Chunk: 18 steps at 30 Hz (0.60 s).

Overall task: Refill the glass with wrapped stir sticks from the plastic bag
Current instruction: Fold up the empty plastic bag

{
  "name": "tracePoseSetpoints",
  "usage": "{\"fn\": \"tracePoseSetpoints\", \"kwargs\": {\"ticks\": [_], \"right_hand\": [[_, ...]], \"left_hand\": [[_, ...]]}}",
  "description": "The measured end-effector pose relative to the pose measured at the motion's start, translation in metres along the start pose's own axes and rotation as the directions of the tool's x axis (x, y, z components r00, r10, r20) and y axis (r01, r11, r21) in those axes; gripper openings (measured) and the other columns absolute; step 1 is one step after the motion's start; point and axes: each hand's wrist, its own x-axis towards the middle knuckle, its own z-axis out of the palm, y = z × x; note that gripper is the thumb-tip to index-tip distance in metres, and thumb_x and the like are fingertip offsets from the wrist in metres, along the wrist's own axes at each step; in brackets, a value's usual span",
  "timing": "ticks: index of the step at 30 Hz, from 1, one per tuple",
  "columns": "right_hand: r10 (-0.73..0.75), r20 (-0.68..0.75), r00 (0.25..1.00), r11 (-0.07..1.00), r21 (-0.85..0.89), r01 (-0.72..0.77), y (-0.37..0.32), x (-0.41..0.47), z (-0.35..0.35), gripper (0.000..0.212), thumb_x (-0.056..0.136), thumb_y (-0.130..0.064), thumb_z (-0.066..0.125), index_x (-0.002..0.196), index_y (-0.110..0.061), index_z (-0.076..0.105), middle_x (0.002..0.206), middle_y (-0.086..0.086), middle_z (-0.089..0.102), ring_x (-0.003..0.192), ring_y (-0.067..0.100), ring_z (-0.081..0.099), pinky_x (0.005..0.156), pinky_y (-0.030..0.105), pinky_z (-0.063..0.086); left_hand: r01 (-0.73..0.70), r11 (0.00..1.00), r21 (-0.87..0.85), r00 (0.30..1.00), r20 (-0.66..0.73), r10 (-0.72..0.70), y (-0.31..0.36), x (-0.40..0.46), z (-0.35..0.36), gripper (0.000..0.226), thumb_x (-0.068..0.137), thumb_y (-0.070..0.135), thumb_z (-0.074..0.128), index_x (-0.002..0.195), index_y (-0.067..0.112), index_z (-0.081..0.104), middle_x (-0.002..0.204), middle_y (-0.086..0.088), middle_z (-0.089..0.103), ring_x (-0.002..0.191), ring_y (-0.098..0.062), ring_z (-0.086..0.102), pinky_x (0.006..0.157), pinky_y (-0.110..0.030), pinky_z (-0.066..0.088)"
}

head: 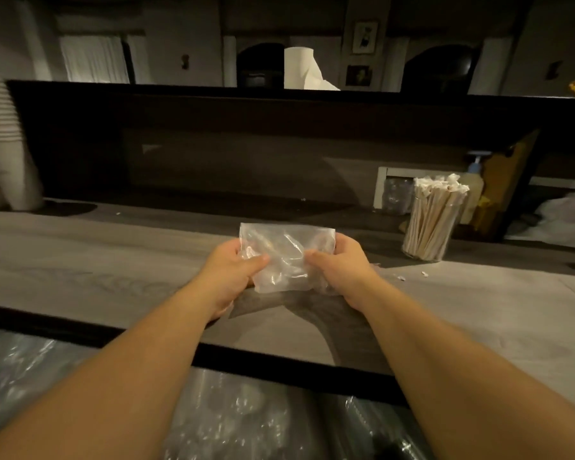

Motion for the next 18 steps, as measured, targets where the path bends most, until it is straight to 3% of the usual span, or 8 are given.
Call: {"fn": "tracePoseSetpoints", "kwargs": {"ticks": [2, 4, 6, 9, 13, 16, 18], "right_hand": [[-0.001, -0.016, 1.0, 1.0, 0.003, 0.001, -0.008, -0.026, 0.011, 0.022, 0.087, -0.018, 0.073, 0.091, -0.035, 0.061, 0.093, -0.007, 0.069, 0.081, 0.013, 0.069, 0.045, 0.02, 0.054], [-0.008, -0.026, 1.0, 1.0, 0.013, 0.008, -0.014, -0.05, 0.023, 0.025, 0.086, -0.015, 0.071, 0.082, -0.034, 0.057, 0.084, -0.01, 0.066, 0.07, 0.008, 0.066, 0.043, 0.019, 0.053], [0.005, 0.006, 1.0, 1.0, 0.015, -0.005, -0.02, -0.076, 0.037, 0.025, 0.088, -0.015, 0.07, 0.084, -0.034, 0.054, 0.085, -0.009, 0.063, 0.071, 0.009, 0.064, 0.046, 0.019, 0.054], [-0.004, 0.09, 0.996, 1.0, -0.006, 0.004, -0.033, -0.115, 0.065, 0.026, 0.09, -0.016, 0.068, 0.089, -0.036, 0.052, 0.092, -0.006, 0.063, 0.079, 0.011, 0.062, 0.04, 0.015, 0.048], [-0.11, 0.224, 0.968, 0.985, -0.105, 0.137, -0.039, -0.15, 0.11, 0.009, 0.089, -0.013, 0.062, 0.096, -0.02, 0.06, 0.094, 0.007, 0.069, 0.08, 0.023, 0.069, 0.064, 0.038, 0.062], [-0.166, 0.349, 0.922, 0.956, -0.172, 0.237, -0.033, -0.174, 0.156, 0.006, 0.09, -0.012, 0.058, 0.092, -0.017, 0.058, 0.086, 0.005, 0.065, 0.07, 0.019, 0.064, 0.058, 0.032, 0.055], [-0.161, 0.424, 0.891, 0.939, -0.212, 0.271, -0.02, -0.188, 0.19, 0.005, 0.087, -0.009, 0.057, 0.092, -0.011, 0.056, 0.085, 0.01, 0.063, 0.071, 0.025, 0.065, 0.06, 0.039, 0.054]], "left_hand": [[-0.013, 0.997, 0.07, 0.999, -0.033, 0.015, 0.001, -0.026, -0.007, 0.025, 0.088, 0.003, 0.072, 0.111, 0.013, 0.07, 0.102, -0.01, 0.079, 0.093, -0.024, 0.076, 0.085, -0.044, 0.061], [-0.047, 0.991, 0.124, 0.995, -0.083, 0.057, 0.0, -0.05, -0.019, 0.024, 0.087, 0.0, 0.072, 0.11, 0.009, 0.07, 0.101, -0.012, 0.078, 0.091, -0.024, 0.075, 0.081, -0.039, 0.062], [-0.069, 0.988, 0.138, 0.986, -0.142, 0.089, -0.001, -0.079, -0.037, 0.023, 0.088, 0.001, 0.072, 0.109, 0.011, 0.07, 0.1, -0.009, 0.078, 0.087, -0.019, 0.075, 0.072, -0.031, 0.061], [-0.076, 0.984, 0.164, 0.96, -0.255, 0.116, -0.006, -0.123, -0.071, 0.023, 0.088, 0.006, 0.073, 0.106, 0.02, 0.072, 0.094, 0.001, 0.079, 0.086, -0.016, 0.076, 0.072, -0.035, 0.061], [-0.091, 0.982, 0.163, 0.904, -0.401, 0.151, -0.03, -0.175, -0.117, 0.01, 0.087, 0.004, 0.073, 0.082, 0.012, 0.069, 0.067, -0.004, 0.074, 0.062, -0.021, 0.072, 0.056, -0.034, 0.057], [-0.017, 0.991, 0.134, 0.872, -0.483, 0.08, -0.061, -0.212, -0.157, 0.006, 0.09, 0.005, 0.07, 0.087, 0.007, 0.066, 0.067, -0.002, 0.076, 0.064, -0.02, 0.076, 0.049, -0.028, 0.057], [0.047, 0.99, 0.136, 0.827, -0.561, 0.038, -0.088, -0.231, -0.179, 0.006, 0.091, 0.007, 0.07, 0.089, 0.004, 0.066, 0.069, -0.005, 0.076, 0.061, -0.018, 0.075, 0.046, -0.025, 0.055]]}}
